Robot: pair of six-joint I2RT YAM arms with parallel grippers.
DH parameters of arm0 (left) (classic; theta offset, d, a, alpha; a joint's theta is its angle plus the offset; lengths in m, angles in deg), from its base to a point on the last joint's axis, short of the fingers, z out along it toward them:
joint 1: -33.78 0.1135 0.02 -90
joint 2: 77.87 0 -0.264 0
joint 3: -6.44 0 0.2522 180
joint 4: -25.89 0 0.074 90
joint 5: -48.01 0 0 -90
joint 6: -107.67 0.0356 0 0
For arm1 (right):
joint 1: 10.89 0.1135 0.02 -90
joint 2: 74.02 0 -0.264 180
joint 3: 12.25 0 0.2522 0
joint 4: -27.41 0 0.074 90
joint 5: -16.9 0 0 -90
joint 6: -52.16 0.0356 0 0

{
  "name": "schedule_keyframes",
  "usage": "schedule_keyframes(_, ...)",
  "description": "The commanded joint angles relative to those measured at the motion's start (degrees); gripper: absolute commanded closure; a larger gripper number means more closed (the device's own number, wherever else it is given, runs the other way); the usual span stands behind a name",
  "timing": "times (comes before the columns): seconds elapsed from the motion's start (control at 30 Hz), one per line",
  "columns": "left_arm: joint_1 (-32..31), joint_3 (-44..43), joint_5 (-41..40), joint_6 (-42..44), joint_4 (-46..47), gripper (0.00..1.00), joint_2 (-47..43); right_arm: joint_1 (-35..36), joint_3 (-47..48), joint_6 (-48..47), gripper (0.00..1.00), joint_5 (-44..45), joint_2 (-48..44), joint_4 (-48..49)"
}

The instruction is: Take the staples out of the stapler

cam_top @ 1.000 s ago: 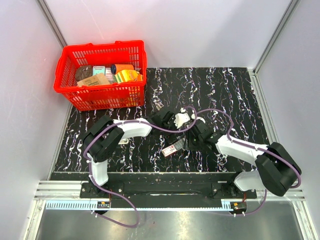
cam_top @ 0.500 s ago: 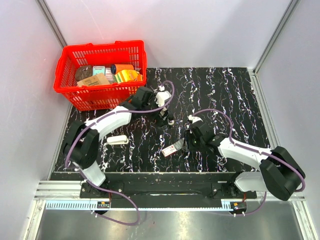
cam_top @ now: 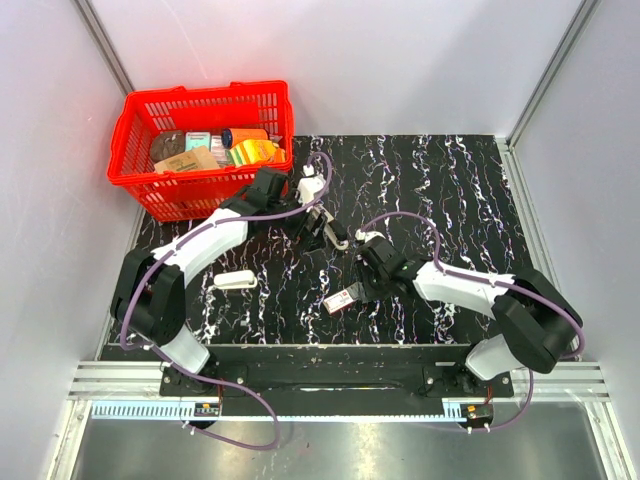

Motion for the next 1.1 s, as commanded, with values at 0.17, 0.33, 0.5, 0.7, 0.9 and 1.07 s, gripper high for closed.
schedule_keyframes(0.17, 1.1, 0.5, 3.3, 0.2, 0.5, 0.01, -3.0, 0.6, 3.8, -1.1, 0.64, 2.5, 2.3, -2.6)
schedule_keyframes(0.33, 1.5, 0.6, 3.4, 0.2, 0.6, 0.01, -3.0, 0.7, 4.3, -1.1, 0.73, 2.4, 2.8, -3.3)
schedule_keyframes(0.5, 1.7, 0.7, 3.3, 0.3, 0.7, 0.01, -2.6, 0.8, 4.5, -1.1, 0.80, 2.6, 1.7, -3.8)
schedule_keyframes(0.7, 1.7, 1.0, 3.2, 0.1, 1.3, 0.01, -2.2, 0.8, 5.4, -1.5, 0.84, 3.3, -1.2, -5.5)
schedule_keyframes(0.9, 1.7, 1.4, 3.3, 0.0, 1.5, 0.01, -1.9, 0.8, 6.8, -1.6, 0.84, 3.1, -3.5, -5.7)
schedule_keyframes(1.07, 1.7, 1.8, 3.0, 0.2, 1.7, 0.01, -2.4, 0.8, 7.4, -2.7, 0.85, 4.2, -2.3, -5.5)
